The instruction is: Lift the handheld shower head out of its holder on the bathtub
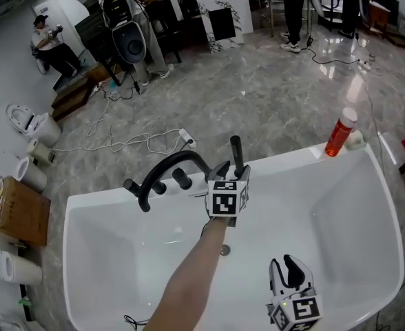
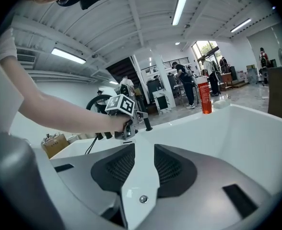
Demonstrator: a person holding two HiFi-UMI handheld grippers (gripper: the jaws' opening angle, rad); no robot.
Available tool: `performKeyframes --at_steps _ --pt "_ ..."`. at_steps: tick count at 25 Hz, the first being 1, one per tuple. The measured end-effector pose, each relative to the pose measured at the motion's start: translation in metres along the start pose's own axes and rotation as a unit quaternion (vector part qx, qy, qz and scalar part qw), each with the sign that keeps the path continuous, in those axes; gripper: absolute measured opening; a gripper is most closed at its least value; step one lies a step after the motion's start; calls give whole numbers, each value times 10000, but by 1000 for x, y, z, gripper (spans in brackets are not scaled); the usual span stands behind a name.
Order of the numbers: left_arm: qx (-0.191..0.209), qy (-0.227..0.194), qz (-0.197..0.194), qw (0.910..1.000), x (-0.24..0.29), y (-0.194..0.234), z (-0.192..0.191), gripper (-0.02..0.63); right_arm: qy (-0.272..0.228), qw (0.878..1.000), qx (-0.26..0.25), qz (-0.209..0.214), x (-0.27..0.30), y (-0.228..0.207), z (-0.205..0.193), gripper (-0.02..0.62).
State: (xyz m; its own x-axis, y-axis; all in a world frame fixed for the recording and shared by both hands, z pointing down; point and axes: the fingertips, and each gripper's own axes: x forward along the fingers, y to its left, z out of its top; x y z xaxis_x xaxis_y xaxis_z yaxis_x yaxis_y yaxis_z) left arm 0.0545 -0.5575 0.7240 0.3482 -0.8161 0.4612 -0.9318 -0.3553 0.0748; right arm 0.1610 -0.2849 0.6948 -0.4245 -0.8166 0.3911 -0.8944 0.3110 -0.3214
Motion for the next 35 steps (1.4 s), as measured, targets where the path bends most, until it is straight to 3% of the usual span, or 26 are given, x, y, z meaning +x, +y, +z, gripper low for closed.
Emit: performKeyframes --at_steps 10,16,21,28,35 --pt "19 88 2 10000 31 -4 2 232 122 9998 105 -107 7 -21 -15 114" --pt "67 117 383 9992 31 7 5 141 145 9998 106 -119 2 -18 -16 112" --pt "95 131 405 9990 28 5 5 133 161 9998 58 -108 3 -21 -13 112" --pt "761 -151 326 9965 11 -4 3 132 128 9999 40 -98 4 -12 -7 110" --pt "1120 -407 162 9927 -24 -14 25 132 163 9998 -59 8 5 13 10 110"
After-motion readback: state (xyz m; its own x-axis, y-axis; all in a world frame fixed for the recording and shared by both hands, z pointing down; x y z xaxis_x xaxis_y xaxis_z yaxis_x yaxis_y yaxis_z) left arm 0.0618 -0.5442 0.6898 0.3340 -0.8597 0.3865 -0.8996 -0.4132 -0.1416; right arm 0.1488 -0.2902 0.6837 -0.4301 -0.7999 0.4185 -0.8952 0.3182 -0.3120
